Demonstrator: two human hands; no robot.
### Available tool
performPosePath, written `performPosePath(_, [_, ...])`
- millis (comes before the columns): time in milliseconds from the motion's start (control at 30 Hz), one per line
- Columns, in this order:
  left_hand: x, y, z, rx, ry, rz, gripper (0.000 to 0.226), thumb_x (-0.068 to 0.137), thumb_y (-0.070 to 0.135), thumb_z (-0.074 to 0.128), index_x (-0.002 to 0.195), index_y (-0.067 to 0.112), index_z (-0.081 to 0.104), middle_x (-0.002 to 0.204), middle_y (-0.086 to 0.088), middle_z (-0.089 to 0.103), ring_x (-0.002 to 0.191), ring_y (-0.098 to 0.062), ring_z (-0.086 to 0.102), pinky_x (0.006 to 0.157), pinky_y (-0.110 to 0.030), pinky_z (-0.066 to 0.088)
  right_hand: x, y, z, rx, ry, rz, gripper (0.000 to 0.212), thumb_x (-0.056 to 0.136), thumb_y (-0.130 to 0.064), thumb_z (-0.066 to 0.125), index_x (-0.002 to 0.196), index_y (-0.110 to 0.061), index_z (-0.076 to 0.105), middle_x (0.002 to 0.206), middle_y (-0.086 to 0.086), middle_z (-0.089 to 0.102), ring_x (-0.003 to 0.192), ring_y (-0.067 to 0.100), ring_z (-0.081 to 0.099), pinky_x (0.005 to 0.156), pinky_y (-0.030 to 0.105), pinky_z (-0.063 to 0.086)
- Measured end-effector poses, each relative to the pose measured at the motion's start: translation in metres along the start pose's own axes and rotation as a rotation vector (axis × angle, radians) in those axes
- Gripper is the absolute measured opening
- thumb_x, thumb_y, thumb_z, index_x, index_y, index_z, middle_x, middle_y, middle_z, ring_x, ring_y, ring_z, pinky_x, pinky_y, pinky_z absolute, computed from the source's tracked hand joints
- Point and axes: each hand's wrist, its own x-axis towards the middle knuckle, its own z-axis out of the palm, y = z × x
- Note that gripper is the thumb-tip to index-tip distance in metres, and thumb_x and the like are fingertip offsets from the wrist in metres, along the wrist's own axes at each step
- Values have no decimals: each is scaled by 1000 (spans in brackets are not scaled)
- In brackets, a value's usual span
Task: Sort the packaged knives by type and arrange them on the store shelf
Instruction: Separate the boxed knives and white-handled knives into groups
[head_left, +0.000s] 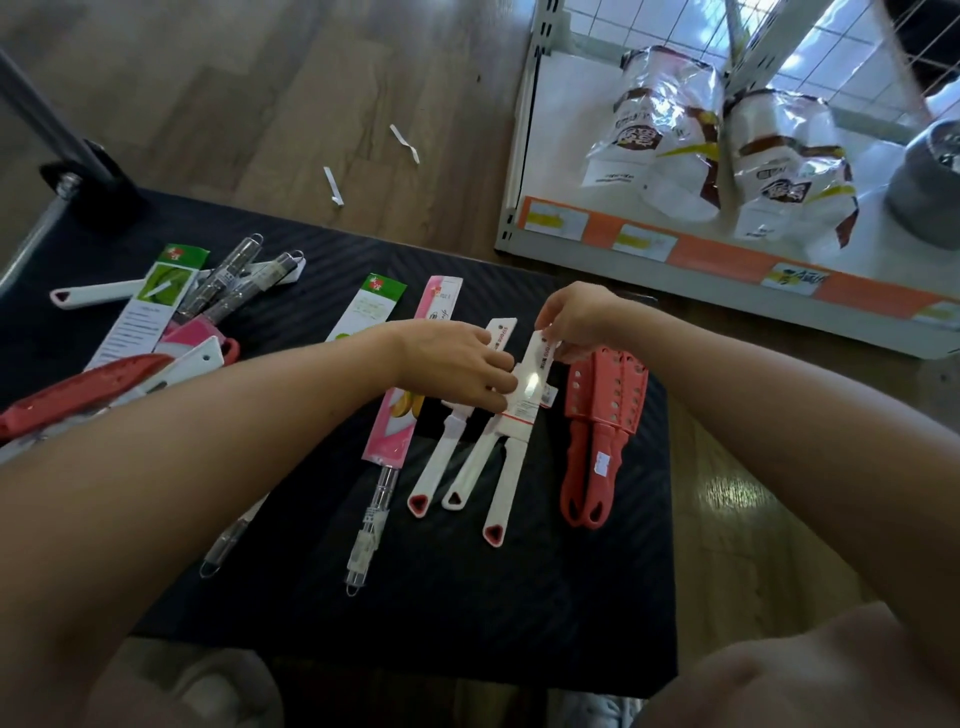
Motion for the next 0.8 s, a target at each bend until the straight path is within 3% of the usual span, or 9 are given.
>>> performPosePath(67, [-2, 0, -3, -21, -19, -35, 47, 57, 9, 85, 101, 16, 69, 99, -3, 69, 85, -18, 66, 59, -27, 53, -3, -1, 3, -61, -13, -10, 33, 91, -6, 58, 123, -9, 56, 120, 10, 61, 102, 25, 66, 88, 34, 56])
performPosePath(133, [-2, 0, -8, -72, -56, -88, 44, 64, 9, 81, 105, 15, 67, 104, -4, 68, 89, -19, 65, 63, -28, 53, -4, -3, 4, -44, 4, -9, 34, 93, -10, 56, 126, -11, 52, 119, 11, 61, 98, 25, 67, 79, 32, 59])
performPosePath(233, [0, 0, -4, -52, -174, -162, 41, 92, 17, 53, 132, 16, 47, 133, -3, 51, 118, -18, 50, 88, -28, 45, -4, -5, 4, -37, 33, 5, 35, 94, -11, 55, 128, -12, 50, 119, 13, 60, 95, 28, 68, 72, 31, 59])
performPosePath(300, [-3, 0, -4, -90, -234, -250, 41, 96, 24, 45, 136, 20, 41, 137, 0, 46, 122, -15, 44, 93, -27, 43, -5, -5, 5, -64, 17, 20, 36, 93, -11, 55, 129, -10, 49, 120, 15, 60, 97, 29, 68, 77, 33, 59])
performPosePath(433, [-14, 4, 1, -187, -342, -408, 42, 94, 31, 47, 135, 23, 41, 130, 1, 51, 118, -16, 48, 86, -30, 51, -7, -10, 12, -66, 41, -5, 34, 95, -14, 53, 129, -9, 51, 122, 15, 58, 97, 29, 67, 77, 33, 59])
performPosePath(533, [-16, 9, 1, -244, -332, -490, 44, 93, 33, 48, 135, 24, 39, 123, 0, 55, 117, -16, 50, 80, -29, 52, -5, -16, 16, -47, 68, -48, 33, 96, -15, 51, 128, -8, 53, 124, 14, 58, 101, 27, 66, 83, 34, 58])
performPosePath(800, [-2, 14, 6, -164, -268, -576, 53, 88, 43, 56, 132, 18, 41, 114, -2, 61, 107, -17, 54, 65, -25, 37, -6, -22, 23, -34, 34, -27, 33, 95, -14, 52, 127, -9, 49, 120, 16, 58, 99, 28, 65, 79, 35, 58])
